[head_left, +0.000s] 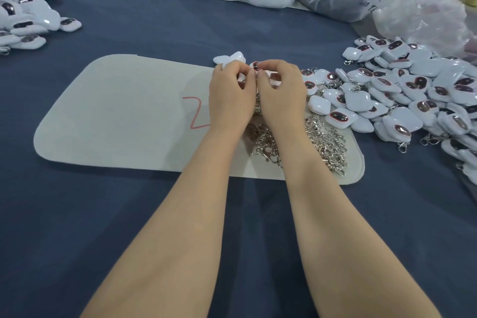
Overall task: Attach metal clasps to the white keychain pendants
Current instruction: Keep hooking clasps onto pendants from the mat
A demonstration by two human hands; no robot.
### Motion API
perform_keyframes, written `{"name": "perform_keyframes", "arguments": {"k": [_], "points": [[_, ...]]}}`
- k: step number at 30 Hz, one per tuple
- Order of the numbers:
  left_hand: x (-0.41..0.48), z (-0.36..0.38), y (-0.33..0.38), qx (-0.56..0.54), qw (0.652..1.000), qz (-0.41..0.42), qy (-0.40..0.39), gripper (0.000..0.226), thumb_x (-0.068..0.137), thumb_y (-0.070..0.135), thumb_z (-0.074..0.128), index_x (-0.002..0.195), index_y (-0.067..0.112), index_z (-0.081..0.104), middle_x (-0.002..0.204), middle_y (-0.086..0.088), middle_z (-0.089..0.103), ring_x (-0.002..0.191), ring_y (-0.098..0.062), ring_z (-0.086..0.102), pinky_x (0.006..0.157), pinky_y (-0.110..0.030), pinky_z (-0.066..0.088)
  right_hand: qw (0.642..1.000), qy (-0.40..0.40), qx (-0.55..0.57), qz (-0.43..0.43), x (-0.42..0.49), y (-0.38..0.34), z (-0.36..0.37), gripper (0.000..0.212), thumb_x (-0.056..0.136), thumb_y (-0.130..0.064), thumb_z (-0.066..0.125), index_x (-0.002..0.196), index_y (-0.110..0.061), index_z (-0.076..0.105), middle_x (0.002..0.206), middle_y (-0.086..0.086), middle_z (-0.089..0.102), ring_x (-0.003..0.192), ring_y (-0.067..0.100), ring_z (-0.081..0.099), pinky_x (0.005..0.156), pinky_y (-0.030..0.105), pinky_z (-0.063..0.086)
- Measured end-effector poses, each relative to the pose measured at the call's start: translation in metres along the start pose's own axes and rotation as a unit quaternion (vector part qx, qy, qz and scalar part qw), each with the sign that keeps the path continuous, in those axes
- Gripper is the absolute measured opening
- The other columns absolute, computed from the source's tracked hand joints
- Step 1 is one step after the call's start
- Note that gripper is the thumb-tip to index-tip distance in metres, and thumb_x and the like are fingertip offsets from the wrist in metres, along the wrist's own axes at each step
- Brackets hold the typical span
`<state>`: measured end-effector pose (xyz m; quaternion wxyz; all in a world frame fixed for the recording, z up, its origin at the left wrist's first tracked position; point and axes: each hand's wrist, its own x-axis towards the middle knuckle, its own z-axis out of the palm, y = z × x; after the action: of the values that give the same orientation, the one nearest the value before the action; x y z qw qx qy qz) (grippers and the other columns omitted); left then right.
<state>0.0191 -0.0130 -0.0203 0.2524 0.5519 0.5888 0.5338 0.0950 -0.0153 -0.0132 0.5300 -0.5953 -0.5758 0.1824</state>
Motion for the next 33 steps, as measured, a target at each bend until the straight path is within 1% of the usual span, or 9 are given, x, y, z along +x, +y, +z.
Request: {"name": "perform_keyframes", "arguments": {"k": [3,6,11,15,18,21,25,29,33], "points": [[-0.0018,0.0005,0.0003,0.009,1.000,0.009,-0.003,0.013,0.094,0.019,0.052,0.095,0.011,0.063,0.110,-0.002,0.051,0.095,-0.017,0.054,0.068,-0.015,0.031,1.000,-0.015,-0.008,-0.011,-0.0015,-0.0002,0.0000,0.017,0.090,-0.007,0.053,0.101,-0.009,0.066,0.101,-0.001,0.066,0.092,0.009,0.057,0.086,0.019,0.044],[-0.0019,0.0013,-0.0005,0.018,1.000,0.019,0.004,0.013,0.095,0.017,0.051,0.097,0.010,0.062,0.119,-0.006,0.052,0.095,-0.018,0.054,0.071,-0.018,0.035,1.000,-0.006,-0.007,-0.011,-0.0017,-0.0004,-0.0004,0.013,0.089,-0.008,0.055,0.098,-0.008,0.066,0.092,-0.005,0.064,0.082,0.004,0.055,0.076,0.009,0.042],[-0.0006,0.0014,-0.0011,0.006,1.000,0.016,0.009,0.013,0.095,0.017,0.051,0.097,0.010,0.061,0.118,-0.007,0.054,0.088,-0.011,0.046,0.071,-0.016,0.035,1.000,-0.015,-0.012,0.010,-0.0011,-0.0003,0.0010,0.012,0.089,-0.012,0.057,0.094,-0.009,0.068,0.085,-0.007,0.063,0.079,0.004,0.057,0.076,0.013,0.044],[-0.0008,0.0029,-0.0011,0.005,1.000,0.012,0.001,0.012,0.095,0.015,0.051,0.095,0.009,0.061,0.116,-0.006,0.053,0.089,-0.011,0.046,0.069,-0.014,0.032,1.000,-0.008,0.008,0.009,0.0003,0.0021,0.0009,0.013,0.088,-0.007,0.056,0.098,-0.008,0.065,0.088,-0.006,0.063,0.075,0.001,0.054,0.071,0.005,0.041],[-0.0007,0.0033,-0.0006,0.011,1.000,0.013,-0.002,0.013,0.095,0.012,0.049,0.097,0.008,0.062,0.115,-0.007,0.053,0.090,-0.010,0.045,0.069,-0.014,0.031,1.000,-0.011,0.017,-0.013,-0.0002,0.0016,0.0010,0.015,0.086,0.000,0.054,0.097,-0.007,0.063,0.089,-0.003,0.063,0.074,0.003,0.054,0.069,0.004,0.040],[-0.0009,0.0032,-0.0001,0.011,1.000,0.015,-0.004,0.014,0.095,0.011,0.049,0.099,0.008,0.062,0.114,-0.006,0.052,0.090,-0.010,0.045,0.069,-0.012,0.031,1.000,-0.006,0.020,-0.022,-0.0012,0.0023,0.0010,0.014,0.086,0.001,0.055,0.093,-0.008,0.062,0.082,-0.007,0.060,0.070,-0.004,0.052,0.067,0.003,0.039],[-0.0014,0.0023,0.0001,0.006,1.000,0.013,-0.005,0.013,0.095,0.014,0.052,0.099,0.010,0.063,0.106,-0.001,0.048,0.087,-0.009,0.046,0.065,-0.006,0.032,1.000,0.013,0.020,-0.020,-0.0007,0.0038,0.0003,0.015,0.085,-0.002,0.056,0.088,-0.017,0.055,0.071,-0.017,0.053,0.064,-0.012,0.051,0.063,0.003,0.038],[-0.0015,0.0018,-0.0006,0.009,1.000,0.013,-0.002,0.012,0.094,0.015,0.054,0.097,0.010,0.064,0.107,-0.002,0.052,0.085,-0.009,0.046,0.070,-0.012,0.032,0.999,0.014,0.014,-0.033,-0.0001,0.0053,0.0006,0.009,0.084,0.000,0.056,0.090,-0.008,0.057,0.073,-0.020,0.051,0.066,-0.016,0.050,0.063,0.002,0.037],[-0.0020,0.0016,0.0003,0.019,1.000,0.019,-0.003,0.012,0.094,0.014,0.053,0.095,0.010,0.064,0.103,-0.004,0.054,0.086,-0.010,0.046,0.072,-0.016,0.035,0.999,0.016,0.004,-0.046,-0.0003,0.0064,0.0008,0.009,0.084,0.000,0.057,0.089,-0.008,0.057,0.072,-0.020,0.050,0.064,-0.011,0.049,0.063,0.004,0.037]]}}
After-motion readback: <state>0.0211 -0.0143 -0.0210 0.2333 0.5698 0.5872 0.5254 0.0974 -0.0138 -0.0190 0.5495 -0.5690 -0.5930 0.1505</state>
